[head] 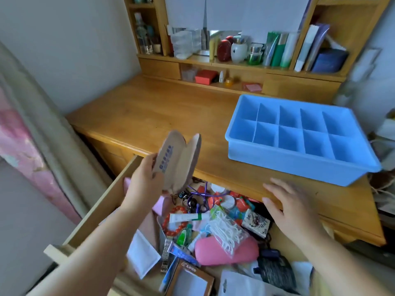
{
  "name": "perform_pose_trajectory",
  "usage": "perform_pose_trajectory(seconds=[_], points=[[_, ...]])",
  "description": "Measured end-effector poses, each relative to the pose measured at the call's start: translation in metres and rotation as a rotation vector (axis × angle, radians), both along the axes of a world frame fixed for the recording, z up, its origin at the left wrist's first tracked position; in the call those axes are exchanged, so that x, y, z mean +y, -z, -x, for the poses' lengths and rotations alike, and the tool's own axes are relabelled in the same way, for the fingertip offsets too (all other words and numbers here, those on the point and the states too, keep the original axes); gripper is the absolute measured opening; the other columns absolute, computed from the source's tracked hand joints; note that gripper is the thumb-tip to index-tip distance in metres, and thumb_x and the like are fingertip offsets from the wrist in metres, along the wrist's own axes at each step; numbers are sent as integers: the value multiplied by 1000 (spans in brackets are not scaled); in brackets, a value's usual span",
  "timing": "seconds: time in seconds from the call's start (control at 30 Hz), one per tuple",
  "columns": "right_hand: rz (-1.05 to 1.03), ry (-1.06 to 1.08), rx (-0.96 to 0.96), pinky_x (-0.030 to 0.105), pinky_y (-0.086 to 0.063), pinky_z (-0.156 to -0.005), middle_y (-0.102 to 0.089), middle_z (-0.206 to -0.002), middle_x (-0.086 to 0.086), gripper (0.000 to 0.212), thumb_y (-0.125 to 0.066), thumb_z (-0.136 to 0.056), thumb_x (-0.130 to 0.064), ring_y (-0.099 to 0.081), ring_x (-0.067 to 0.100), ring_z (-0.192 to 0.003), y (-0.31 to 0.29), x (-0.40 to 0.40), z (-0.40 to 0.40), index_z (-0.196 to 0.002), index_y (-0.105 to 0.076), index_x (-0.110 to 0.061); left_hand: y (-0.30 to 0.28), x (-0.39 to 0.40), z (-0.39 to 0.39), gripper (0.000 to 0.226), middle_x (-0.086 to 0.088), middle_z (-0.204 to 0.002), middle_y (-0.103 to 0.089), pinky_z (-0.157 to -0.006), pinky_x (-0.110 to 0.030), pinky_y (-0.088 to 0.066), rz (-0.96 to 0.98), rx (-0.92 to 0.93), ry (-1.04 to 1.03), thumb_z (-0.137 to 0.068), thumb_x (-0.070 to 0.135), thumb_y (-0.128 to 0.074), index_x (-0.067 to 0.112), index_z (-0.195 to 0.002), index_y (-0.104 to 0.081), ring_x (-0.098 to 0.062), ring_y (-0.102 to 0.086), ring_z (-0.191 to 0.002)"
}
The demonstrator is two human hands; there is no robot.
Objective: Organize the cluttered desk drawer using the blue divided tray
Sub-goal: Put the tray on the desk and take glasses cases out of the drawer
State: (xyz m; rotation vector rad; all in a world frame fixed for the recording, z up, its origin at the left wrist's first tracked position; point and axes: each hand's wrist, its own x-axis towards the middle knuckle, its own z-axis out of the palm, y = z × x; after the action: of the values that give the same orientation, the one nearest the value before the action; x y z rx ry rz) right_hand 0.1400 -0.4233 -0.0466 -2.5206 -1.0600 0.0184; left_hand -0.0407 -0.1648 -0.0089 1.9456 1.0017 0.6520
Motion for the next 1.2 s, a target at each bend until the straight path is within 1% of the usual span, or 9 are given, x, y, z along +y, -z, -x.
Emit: perform_pose_trajectory(seconds=[0.2,0.33,0.5,0.57,0.63,0.73,0.9,1.07,1.2], points=[[51,-61,45,22,-7,-111,-30,-151,-14,48,-48,-94,-42,-22,13,-141,7,-8,-5,-140,-44,-29,-2,69,-80,53,-4,-114,-53,-40,-17,-48,-30,1,-43,-88,2,-39,21,-137,-42,-19,-59,-81],[45,-45,31,24,-4,-112,-31,-151,-10,49,-53,-93,-38,-23,15,-141,6,-7,-1,-139,-45,-27,2,78,-90,61,-3,-122,-56,-71,-28,-57,162,-88,-55,-90,24,-59,22,-145,-31,-18,-60,-97],[-62,-430,-150,37,-31,-110,-61,-123,-3,32,-70,-79,-19,-52,15,-113,26,7,62,-111,-66,-22,35,22,-31,49,1,-123,-55,-87,-22,-45,6,-123,-69,-90,15,-58,16,-136,-43,-9,-54,-103],[97,-640,-5,39,-29,-113,-57,-130,-8,43,-66,-82,-24,-48,13,-120,42,20,87,-124,-58,-26,58,-15,3,36,4,-113,-61,-91,-26,-50,41,-37,27,-89,9,-57,20,-124,-54,-6,-59,-98],[312,-677,136,40,-6,-120,-33,-151,-7,60,-59,-88,-26,-27,15,-139,58,32,99,-143,-36,-25,78,-46,36,30,8,-106,-64,-91,-33,-52,84,39,105,-89,6,-58,27,-111,-60,-8,-62,-96],[529,-666,-12,46,7,-116,-15,-158,2,76,-58,-83,-12,-14,19,-144,70,47,101,-149,-20,-17,98,-63,72,31,8,-99,-65,-83,-27,-52,44,98,107,-87,3,-58,31,-100,-61,-11,-62,-91],[652,-509,-176,51,6,-115,-44,-141,6,81,-59,-79,-12,-36,23,-131,72,65,99,-149,-17,-13,114,-52,108,34,19,-98,-59,-82,-14,-43,43,264,112,-88,8,-55,41,-98,-55,-3,-57,-94],[260,-473,170,36,-11,-113,-48,-130,-22,83,-66,-65,-54,-38,0,-119,50,64,97,-139,-30,-47,104,-34,111,35,18,-102,-58,-82,-12,-41,23,291,104,-89,12,-56,45,-99,-50,0,-56,-94],[-297,-311,870,14,-47,-81,-64,-107,-27,64,-76,-59,-45,-58,-8,-101,12,81,101,-117,-49,-53,76,-36,92,39,7,-113,-63,-90,-22,-50,396,41,335,-86,19,-63,39,-117,-52,-13,-62,-104]])
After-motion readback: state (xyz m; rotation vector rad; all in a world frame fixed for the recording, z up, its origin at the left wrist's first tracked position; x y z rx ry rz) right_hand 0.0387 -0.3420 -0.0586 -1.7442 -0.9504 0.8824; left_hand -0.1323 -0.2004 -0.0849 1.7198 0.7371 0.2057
